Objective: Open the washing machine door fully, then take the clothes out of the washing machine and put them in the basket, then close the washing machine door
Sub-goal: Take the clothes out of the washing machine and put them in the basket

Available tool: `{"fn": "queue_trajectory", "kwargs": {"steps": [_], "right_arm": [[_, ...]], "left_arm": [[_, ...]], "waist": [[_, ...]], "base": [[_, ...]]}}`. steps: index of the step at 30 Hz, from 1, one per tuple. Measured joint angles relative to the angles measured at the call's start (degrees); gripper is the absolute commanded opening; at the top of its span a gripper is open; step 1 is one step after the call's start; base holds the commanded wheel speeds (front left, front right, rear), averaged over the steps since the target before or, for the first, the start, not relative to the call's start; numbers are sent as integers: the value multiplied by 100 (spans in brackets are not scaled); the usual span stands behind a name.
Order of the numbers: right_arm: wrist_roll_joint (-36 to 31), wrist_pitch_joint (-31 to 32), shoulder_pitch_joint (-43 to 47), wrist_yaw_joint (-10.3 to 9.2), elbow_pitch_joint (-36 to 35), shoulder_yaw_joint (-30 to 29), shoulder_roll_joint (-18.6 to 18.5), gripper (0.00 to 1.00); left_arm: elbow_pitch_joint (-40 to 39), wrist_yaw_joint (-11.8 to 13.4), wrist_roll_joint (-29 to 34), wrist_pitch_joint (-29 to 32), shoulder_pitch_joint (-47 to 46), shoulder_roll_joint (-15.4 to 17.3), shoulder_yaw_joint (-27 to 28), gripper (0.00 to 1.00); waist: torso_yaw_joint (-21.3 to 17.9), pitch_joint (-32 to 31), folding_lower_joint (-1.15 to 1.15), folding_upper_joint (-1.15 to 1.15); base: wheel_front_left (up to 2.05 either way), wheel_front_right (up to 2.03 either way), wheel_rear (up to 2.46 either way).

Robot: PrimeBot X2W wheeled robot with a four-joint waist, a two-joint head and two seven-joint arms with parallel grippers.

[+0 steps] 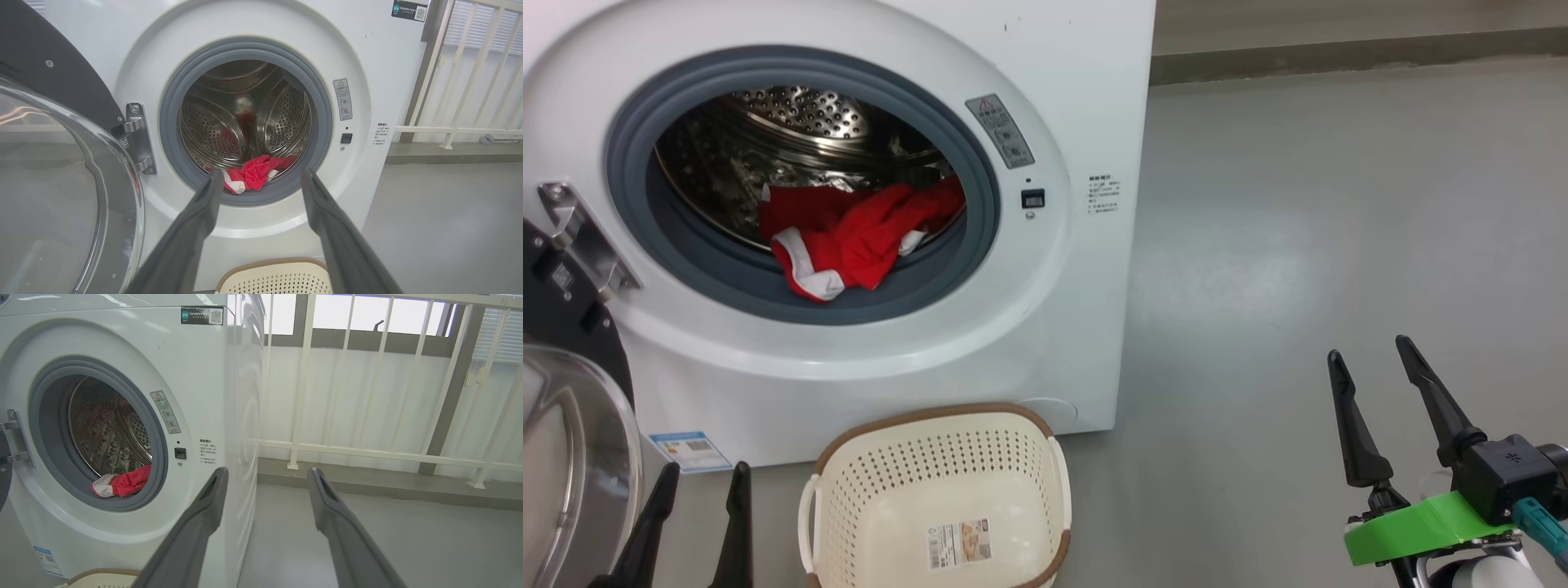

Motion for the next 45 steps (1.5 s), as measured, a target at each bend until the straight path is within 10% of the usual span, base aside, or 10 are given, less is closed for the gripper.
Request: {"fn": "queue_trajectory", "kwargs": {"steps": [45], "right_arm": [[26, 0, -470, 0, -162, 197, 0, 100]], "left_arm": [[277, -49, 65, -1, -1597, -412, 68, 100]], "waist": [[308, 955, 0, 0]], "base": [[19, -19, 0]]}}
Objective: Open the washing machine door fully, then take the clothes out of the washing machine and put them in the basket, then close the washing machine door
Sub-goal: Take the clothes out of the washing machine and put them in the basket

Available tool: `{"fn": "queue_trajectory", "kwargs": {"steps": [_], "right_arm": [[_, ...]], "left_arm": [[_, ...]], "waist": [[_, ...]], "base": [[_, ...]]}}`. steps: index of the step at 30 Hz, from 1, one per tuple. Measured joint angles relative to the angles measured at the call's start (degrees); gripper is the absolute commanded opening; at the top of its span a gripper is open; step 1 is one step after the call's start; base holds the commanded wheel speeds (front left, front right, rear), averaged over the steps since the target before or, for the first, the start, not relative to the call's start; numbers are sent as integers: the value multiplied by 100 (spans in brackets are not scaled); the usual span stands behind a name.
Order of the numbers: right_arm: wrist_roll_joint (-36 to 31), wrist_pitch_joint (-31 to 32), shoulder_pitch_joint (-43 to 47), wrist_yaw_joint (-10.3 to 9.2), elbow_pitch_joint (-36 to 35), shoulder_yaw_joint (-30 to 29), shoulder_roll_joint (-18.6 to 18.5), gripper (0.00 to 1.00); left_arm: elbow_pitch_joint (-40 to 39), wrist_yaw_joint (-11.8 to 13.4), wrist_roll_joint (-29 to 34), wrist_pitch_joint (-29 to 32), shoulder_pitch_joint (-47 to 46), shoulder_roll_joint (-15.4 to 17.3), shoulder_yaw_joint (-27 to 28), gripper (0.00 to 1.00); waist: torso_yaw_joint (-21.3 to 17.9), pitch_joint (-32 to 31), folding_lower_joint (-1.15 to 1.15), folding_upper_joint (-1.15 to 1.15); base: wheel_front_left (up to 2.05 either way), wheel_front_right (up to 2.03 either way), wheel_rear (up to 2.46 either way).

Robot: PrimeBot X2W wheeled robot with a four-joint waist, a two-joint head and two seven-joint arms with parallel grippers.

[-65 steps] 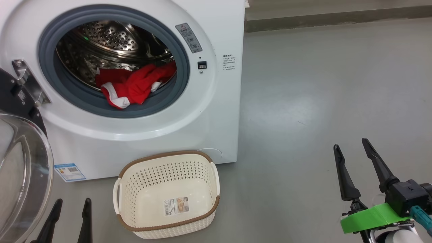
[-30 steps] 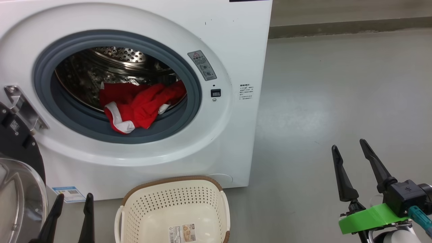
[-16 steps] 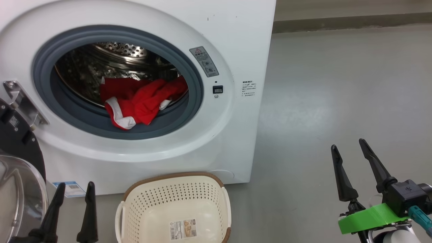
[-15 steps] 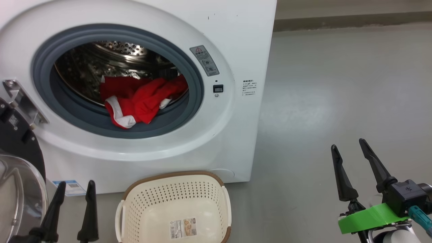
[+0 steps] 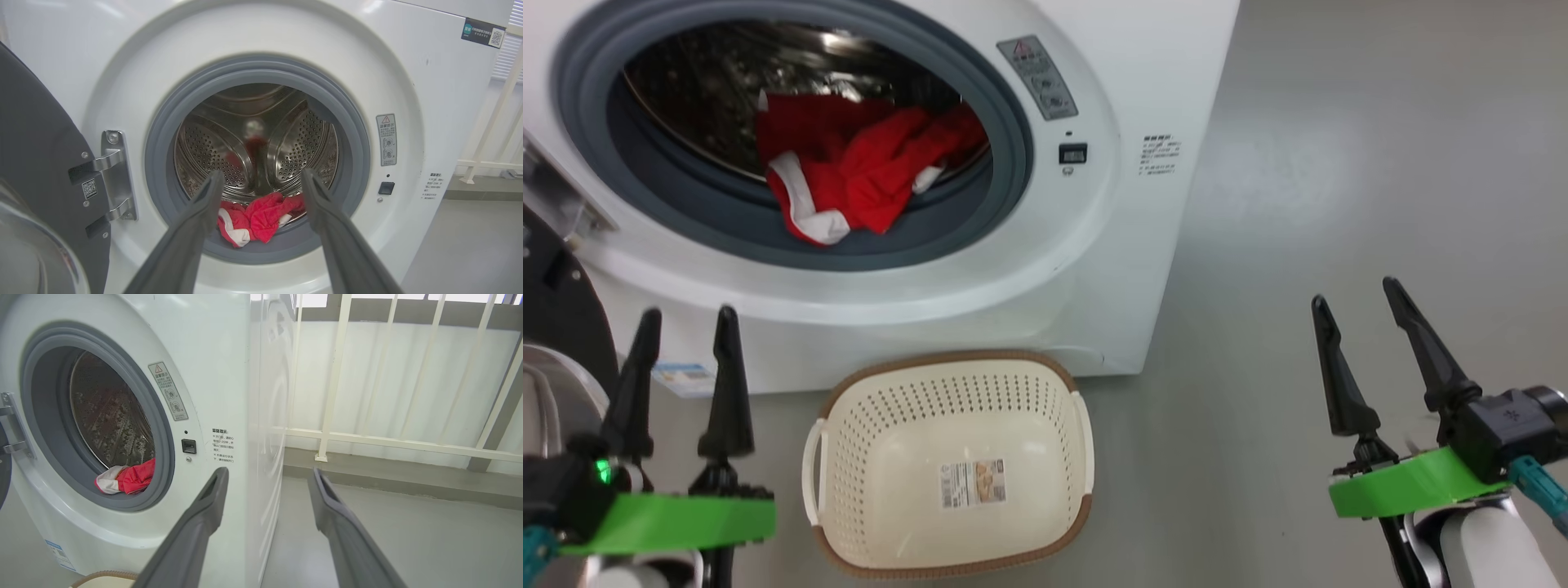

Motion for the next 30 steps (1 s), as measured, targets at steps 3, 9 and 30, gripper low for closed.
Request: {"fn": "queue_trajectory", "kwargs": {"steps": [3, 9, 30], "right_arm": [[-26, 0, -154, 0, -29, 7, -1, 100], [-71, 0, -417, 0, -74, 24, -7, 100], [-87, -1, -1124, 0, -265, 51, -34, 100]], "left_arm": [[116, -38, 34, 0, -375, -12, -2, 100], [503, -40, 154, -26, -1225, -64, -3, 100], [2730, -147, 335, -43, -3996, -16, 31, 100]], "waist": [[38, 218, 0, 0], [104, 655, 0, 0], [-19, 2170, 0, 0]], "base": [[0, 0, 0], [0, 0, 0], [0, 0, 0]]}}
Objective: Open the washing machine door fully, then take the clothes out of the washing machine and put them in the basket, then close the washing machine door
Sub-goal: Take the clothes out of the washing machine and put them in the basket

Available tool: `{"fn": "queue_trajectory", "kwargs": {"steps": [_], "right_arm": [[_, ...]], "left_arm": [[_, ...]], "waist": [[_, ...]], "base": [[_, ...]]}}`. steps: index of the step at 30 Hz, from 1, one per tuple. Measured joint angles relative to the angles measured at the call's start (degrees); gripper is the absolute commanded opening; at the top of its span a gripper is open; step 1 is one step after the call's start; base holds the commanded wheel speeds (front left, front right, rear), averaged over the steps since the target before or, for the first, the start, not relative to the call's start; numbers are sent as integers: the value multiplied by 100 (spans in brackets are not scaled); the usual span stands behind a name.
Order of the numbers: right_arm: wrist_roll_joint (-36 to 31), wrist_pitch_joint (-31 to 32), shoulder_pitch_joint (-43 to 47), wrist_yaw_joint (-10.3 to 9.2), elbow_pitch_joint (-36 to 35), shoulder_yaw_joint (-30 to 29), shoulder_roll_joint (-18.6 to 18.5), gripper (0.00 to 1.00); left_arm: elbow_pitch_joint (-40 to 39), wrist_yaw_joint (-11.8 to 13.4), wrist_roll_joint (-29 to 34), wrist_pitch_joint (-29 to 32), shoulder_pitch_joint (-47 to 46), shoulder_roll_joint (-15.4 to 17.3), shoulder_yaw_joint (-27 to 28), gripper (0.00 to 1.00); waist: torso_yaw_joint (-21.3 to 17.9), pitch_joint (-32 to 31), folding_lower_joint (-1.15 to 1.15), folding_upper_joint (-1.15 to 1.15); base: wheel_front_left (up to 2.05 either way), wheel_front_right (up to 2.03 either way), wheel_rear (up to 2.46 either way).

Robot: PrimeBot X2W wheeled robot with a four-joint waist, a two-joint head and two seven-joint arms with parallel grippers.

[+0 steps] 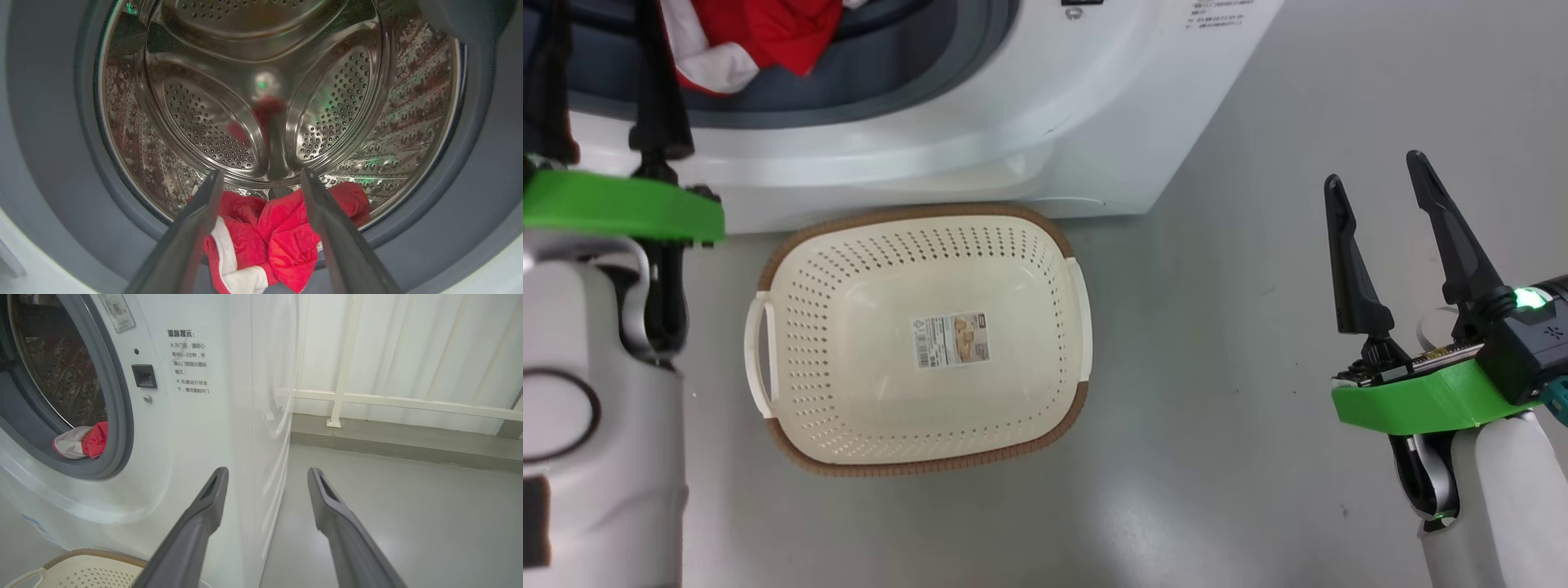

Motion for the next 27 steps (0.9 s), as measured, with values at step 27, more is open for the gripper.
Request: {"fn": "queue_trajectory", "kwargs": {"steps": [27], "right_arm": [[73, 0, -317, 0, -74, -2, -5, 100]], "left_arm": [[3677, 782, 914, 1322, -2515, 668, -733, 100]], "waist": [[-393, 720, 0, 0]], "base": [[0, 0, 0]]}}
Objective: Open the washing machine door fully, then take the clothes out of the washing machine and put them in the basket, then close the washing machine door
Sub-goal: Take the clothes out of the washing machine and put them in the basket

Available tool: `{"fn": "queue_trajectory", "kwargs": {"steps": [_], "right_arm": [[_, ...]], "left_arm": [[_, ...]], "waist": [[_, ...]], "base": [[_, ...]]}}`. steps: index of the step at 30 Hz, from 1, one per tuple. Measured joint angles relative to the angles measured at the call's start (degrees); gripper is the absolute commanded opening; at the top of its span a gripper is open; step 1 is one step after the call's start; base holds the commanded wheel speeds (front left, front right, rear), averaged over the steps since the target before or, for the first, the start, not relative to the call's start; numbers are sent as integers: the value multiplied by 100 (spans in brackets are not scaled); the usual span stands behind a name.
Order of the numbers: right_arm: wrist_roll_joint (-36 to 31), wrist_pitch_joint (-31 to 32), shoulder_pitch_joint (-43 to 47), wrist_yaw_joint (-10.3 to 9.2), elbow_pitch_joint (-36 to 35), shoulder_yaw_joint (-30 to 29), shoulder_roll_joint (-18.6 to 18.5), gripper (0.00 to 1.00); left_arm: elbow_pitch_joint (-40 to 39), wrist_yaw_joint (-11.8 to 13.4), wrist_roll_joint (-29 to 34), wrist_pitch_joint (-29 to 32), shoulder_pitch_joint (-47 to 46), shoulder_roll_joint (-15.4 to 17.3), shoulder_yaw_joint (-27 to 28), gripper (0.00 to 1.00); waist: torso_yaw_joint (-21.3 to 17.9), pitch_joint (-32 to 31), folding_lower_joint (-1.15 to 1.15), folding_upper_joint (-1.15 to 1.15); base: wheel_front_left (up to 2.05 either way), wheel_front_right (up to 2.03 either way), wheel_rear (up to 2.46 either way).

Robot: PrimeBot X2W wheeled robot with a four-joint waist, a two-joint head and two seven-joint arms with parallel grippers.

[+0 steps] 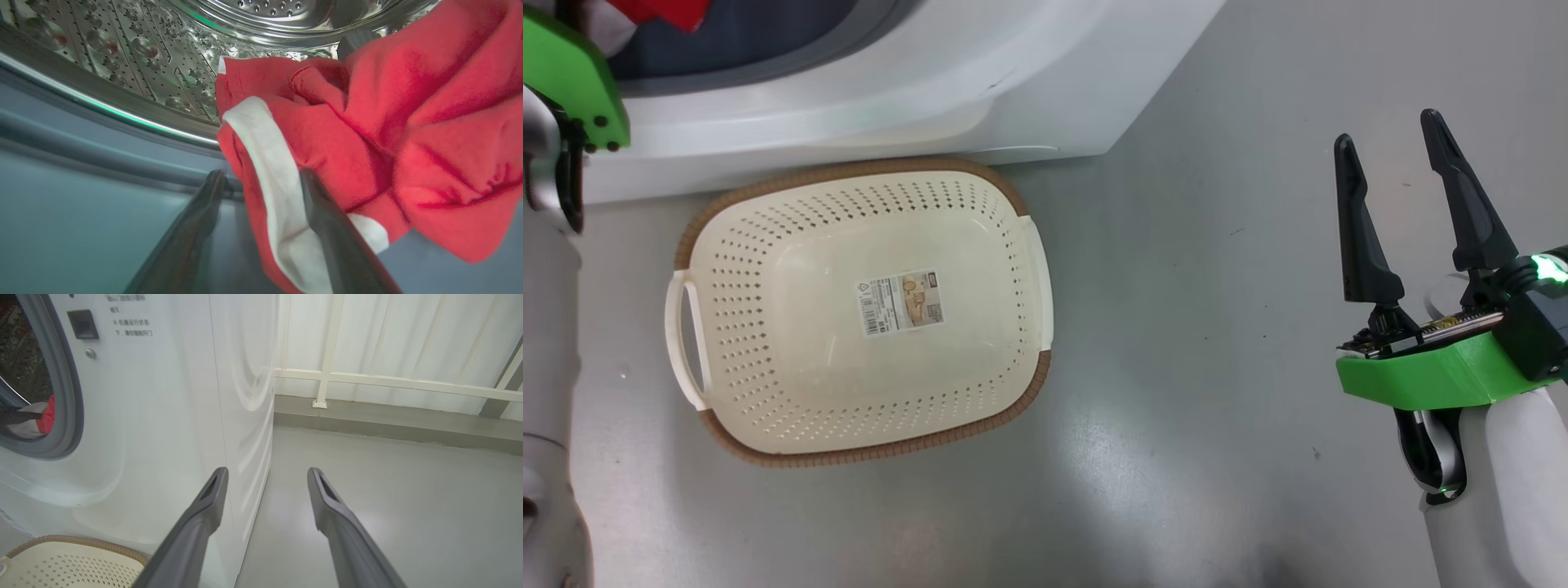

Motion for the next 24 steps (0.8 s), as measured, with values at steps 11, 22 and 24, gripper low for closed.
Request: {"fn": "queue_trajectory", "kwargs": {"steps": [11, 22, 24], "right_arm": [[77, 0, -12, 0, 8, 20, 0, 100], [152, 0, -13, 0, 8, 7, 1, 100], [153, 0, -14, 0, 10, 7, 1, 100]], "left_arm": [[402, 235, 154, 404, -275, 145, -201, 0], [414, 291, 49, -192, -240, 276, -208, 0], [404, 281, -21, -359, -221, 257, -185, 0]], "waist": [[-160, 69, 0, 0], [-176, 102, 0, 0], [-162, 101, 0, 0]], "base": [[0, 0, 0], [0, 0, 0], [0, 0, 0]]}}
